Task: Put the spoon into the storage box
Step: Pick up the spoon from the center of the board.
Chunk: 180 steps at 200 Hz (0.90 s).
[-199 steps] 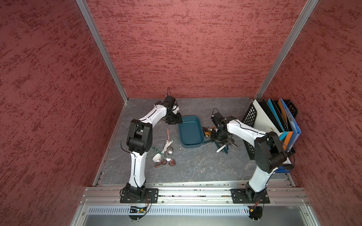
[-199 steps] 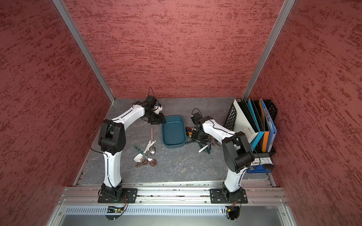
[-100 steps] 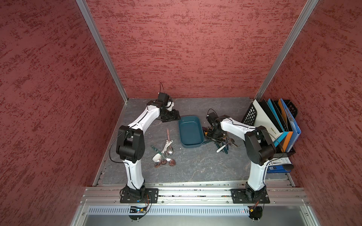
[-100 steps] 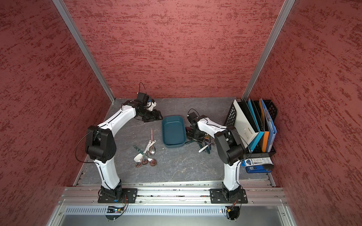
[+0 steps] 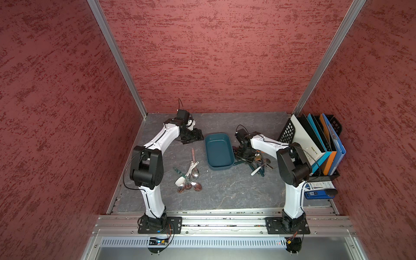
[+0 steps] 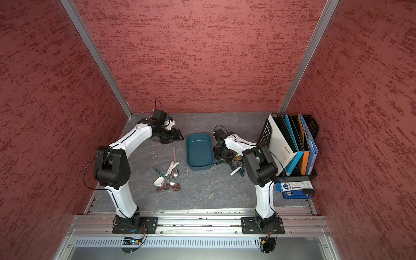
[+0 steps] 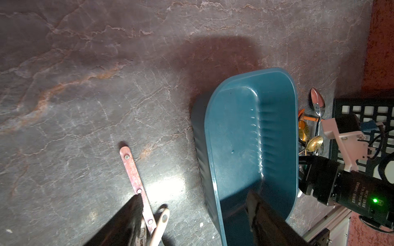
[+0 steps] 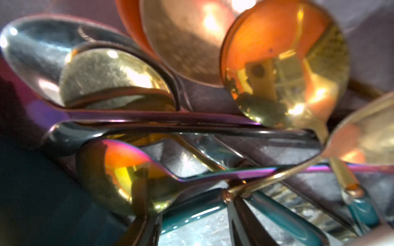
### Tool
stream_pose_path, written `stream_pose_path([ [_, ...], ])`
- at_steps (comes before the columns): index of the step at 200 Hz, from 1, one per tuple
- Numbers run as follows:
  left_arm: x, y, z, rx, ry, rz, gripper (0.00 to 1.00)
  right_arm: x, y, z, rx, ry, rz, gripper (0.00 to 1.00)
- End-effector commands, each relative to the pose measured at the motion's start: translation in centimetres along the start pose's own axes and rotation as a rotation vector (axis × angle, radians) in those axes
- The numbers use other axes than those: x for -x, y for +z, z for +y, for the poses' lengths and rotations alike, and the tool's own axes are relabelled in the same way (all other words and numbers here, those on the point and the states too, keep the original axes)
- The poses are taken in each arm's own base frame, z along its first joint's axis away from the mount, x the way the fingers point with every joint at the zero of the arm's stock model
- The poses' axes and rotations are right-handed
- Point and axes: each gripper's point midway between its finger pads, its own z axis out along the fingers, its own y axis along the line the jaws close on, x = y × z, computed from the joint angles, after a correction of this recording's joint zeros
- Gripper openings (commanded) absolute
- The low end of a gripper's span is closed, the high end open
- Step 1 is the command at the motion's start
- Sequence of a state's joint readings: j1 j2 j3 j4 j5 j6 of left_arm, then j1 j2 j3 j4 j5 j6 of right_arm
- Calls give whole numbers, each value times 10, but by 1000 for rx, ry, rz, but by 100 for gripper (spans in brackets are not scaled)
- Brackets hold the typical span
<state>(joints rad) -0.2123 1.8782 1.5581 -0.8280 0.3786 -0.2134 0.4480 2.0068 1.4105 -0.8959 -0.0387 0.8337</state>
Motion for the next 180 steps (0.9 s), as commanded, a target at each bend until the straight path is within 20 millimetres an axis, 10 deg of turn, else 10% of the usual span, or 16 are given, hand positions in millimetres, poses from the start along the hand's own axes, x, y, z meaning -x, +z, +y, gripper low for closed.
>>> stream_pose_path([
  [1, 6, -12, -7, -29, 5, -37, 80, -11, 9, -26, -95, -11, 22, 49],
  [180, -3, -12, -14, -79, -53, 8, 80, -59, 28, -60, -48, -121, 109, 19],
])
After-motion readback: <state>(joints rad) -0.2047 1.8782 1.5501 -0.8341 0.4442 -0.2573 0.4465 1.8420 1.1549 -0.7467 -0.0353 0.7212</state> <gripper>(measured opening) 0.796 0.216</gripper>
